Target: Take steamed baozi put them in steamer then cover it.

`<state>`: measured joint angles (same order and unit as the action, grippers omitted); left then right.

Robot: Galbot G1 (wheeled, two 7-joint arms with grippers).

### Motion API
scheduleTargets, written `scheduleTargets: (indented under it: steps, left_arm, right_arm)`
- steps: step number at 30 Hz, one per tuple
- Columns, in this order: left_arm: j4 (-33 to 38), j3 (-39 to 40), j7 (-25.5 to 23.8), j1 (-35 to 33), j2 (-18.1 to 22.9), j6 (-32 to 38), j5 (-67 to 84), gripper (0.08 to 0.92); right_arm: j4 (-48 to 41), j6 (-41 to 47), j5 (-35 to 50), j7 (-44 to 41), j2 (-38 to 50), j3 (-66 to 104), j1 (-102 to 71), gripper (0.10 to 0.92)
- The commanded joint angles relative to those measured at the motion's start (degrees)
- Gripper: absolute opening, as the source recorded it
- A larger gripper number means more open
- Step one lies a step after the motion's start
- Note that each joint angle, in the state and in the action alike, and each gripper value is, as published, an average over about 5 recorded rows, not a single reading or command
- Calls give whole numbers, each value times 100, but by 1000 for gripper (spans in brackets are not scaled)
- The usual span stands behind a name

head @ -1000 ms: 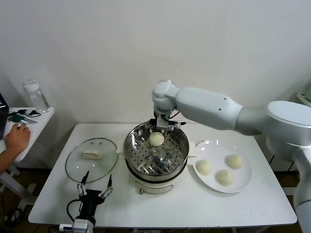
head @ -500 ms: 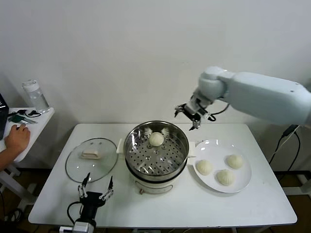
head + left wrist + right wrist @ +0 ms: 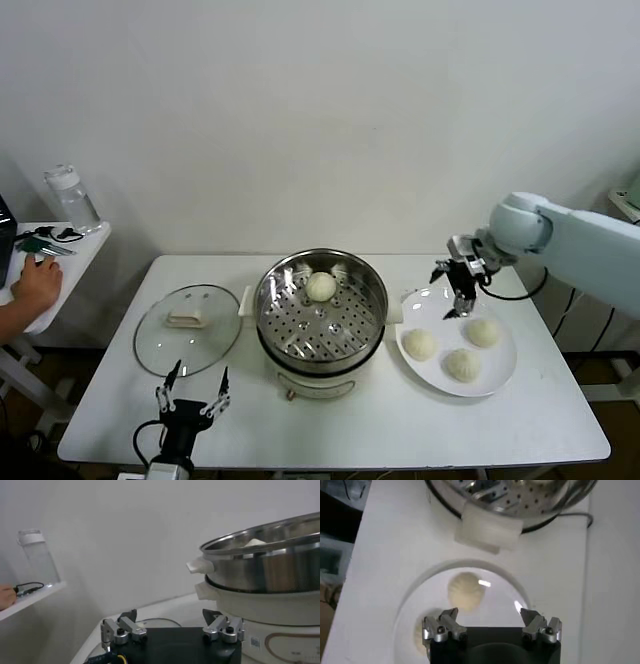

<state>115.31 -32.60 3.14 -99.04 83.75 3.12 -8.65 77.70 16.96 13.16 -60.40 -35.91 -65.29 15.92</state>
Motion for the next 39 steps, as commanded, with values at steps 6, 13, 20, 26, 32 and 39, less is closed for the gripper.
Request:
scheduleTargets:
  steps: [6, 13, 20, 26, 32, 39]
  left_arm:
    - [-28, -45, 9, -51, 16, 19, 0, 823]
    - [-81, -51, 11, -53, 29, 28, -14, 823]
    - [-134, -63, 11, -28, 31, 27, -17, 823]
    - [-159, -79, 11, -9, 25, 29, -12, 823]
    - [-210, -81, 12, 20, 21, 35, -6, 823]
    - [-230, -64, 12, 43, 20, 35, -8, 823]
  right_arm:
    - [-755, 139, -376, -68, -350, 995, -1472, 823]
    - [-1162, 76, -447, -59, -849, 1176, -1591, 823]
    - [-1462, 30, -507, -66, -1242, 1279, -1592, 823]
    - [-1629, -6, -515, -88, -1368, 1249, -1553, 823]
    - [-1753, -47, -523, -137, -1434, 1204, -1508, 821]
    - [-1742, -86, -509, -196, -1407, 1174, -1472, 767]
